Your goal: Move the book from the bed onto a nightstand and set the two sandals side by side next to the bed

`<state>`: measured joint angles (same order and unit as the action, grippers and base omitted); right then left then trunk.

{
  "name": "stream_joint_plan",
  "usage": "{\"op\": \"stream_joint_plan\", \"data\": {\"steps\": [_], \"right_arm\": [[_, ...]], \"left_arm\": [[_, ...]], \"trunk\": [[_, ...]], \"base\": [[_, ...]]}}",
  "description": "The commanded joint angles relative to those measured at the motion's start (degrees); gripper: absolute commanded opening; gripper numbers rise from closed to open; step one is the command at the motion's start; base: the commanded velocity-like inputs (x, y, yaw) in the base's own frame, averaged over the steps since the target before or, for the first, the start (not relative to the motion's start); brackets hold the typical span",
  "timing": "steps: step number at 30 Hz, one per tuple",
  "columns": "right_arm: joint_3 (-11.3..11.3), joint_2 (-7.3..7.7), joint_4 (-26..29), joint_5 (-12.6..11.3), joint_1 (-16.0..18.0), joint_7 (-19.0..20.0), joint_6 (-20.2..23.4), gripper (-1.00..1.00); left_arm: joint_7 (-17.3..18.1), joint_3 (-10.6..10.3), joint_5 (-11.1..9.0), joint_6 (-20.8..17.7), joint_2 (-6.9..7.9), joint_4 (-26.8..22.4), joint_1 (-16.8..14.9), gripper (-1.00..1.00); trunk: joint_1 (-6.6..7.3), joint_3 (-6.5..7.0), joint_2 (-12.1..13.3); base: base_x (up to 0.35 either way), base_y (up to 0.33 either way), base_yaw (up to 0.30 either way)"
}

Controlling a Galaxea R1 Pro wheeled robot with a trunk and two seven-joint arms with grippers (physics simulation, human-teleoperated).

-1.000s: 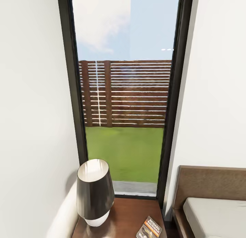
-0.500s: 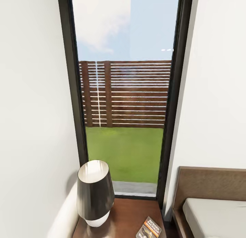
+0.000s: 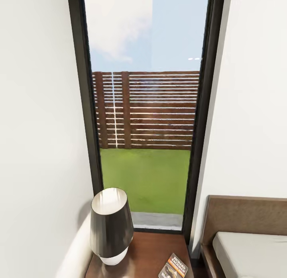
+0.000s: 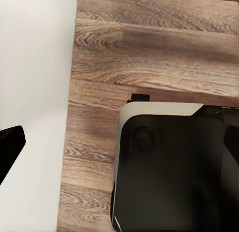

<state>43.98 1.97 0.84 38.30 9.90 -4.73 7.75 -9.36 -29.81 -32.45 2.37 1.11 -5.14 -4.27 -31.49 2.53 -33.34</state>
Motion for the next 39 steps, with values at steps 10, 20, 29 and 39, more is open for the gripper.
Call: {"op": "stream_joint_plan", "data": {"steps": [10, 20, 29, 39], "right_arm": [[0.5, -0.08, 0.04, 0.47, -0.79, -0.12, 0.14, 1.0], [0.62, -0.49, 0.04, 0.2, -0.92, -0.1, 0.06, 1.0], [0.66, -0.17, 0.05, 0.24, -0.93, -0.1, 0.07, 1.0], [0.63, -0.53, 0.04, 0.11, -0.93, -0.1, 0.07, 1.0]], "left_arm": [[-0.22, -0.45, -0.48, 0.05, 0.03, -0.04, 1.17, 1.0], [-0.07, -0.53, -0.39, 0.04, -0.03, -0.1, 1.43, 1.0], [-0.04, -0.59, -0.29, 0.08, -0.05, -0.11, 1.45, 1.0], [-0.01, -0.6, -0.27, 0.02, -0.01, -0.07, 1.46, 1.0]], "trunk": [[2.19, 1.79, 4.0], [3.51, 2.87, 6.41], [5.48, 4.48, 10.02], [5.7, 4.66, 10.42]], "base": [[0.0, 0.0, 0.0], [0.0, 0.0, 0.0], [0.0, 0.0, 0.0], [0.0, 0.0, 0.0]]}}
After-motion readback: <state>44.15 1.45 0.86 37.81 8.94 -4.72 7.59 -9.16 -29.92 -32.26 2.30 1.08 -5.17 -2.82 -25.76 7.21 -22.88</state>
